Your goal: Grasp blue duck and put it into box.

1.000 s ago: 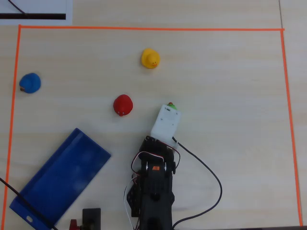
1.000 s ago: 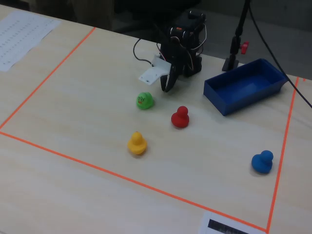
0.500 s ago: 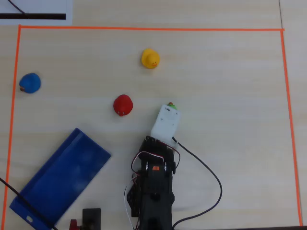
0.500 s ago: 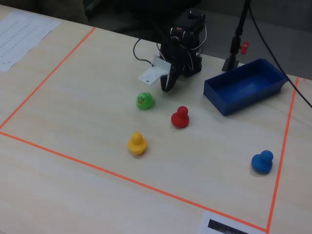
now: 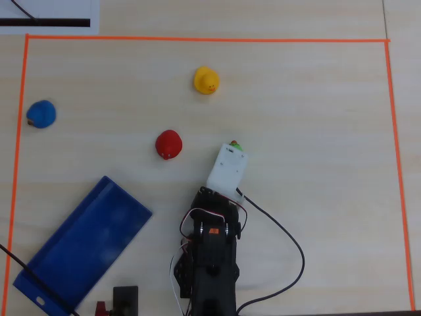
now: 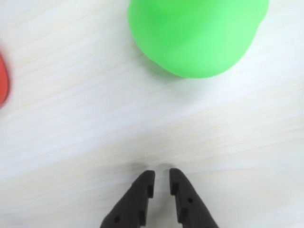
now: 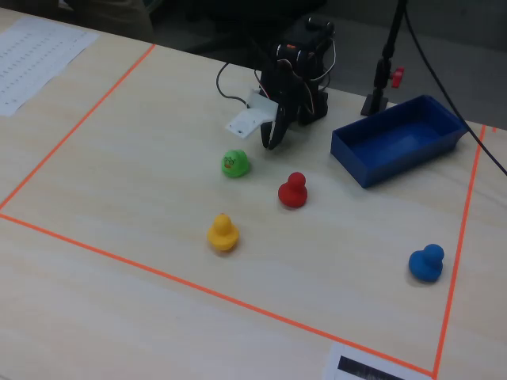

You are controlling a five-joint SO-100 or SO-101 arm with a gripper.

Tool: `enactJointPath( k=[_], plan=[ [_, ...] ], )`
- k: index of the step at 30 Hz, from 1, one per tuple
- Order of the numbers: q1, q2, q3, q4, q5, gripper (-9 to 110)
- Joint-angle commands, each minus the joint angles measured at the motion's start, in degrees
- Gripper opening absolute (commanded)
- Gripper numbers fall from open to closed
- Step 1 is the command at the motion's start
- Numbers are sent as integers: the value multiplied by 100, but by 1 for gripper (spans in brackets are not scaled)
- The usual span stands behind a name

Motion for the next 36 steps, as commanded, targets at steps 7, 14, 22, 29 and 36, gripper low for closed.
enactJointPath(
  k=[7, 14, 22, 29, 36],
  plan=[
    [-35, -18, -18, 141, -35, 0],
    [-70, -9, -18, 132, -404, 0],
    [105, -1670, -1837, -35, -782, 13],
    [-932, -5748, -7849, 2030, -167, 32],
    [-2707, -8552, -10881, 2487, 1204, 38]
  ],
)
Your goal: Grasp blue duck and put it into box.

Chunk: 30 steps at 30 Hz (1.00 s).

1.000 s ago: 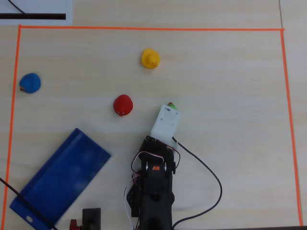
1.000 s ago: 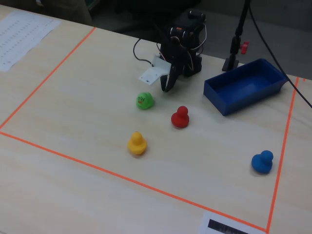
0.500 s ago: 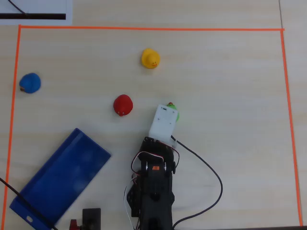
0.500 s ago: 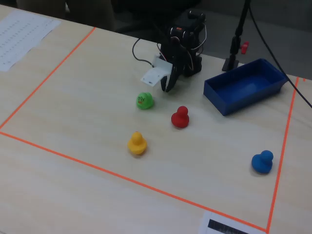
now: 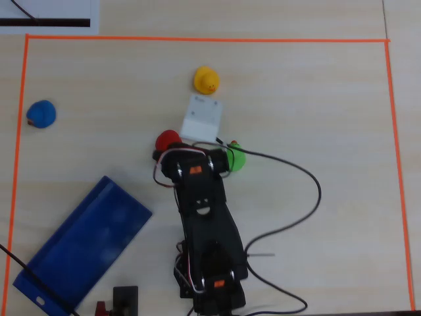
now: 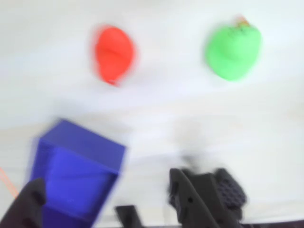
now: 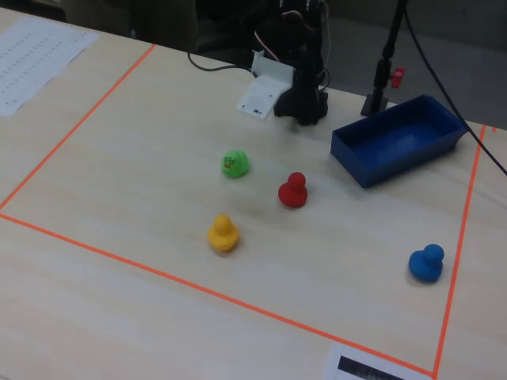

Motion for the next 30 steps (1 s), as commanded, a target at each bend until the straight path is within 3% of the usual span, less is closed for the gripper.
enactJointPath(
  k=[1, 12, 17, 30],
  plan=[
    [-1090, -1916, -2733, 35, 747, 38],
    [-3252, -5238, -5212, -554, 2013, 40],
    [-3560, -6653, -6873, -624, 2021, 41],
    [-3208, -7409, -7040, -2320, 1600, 41]
  ],
)
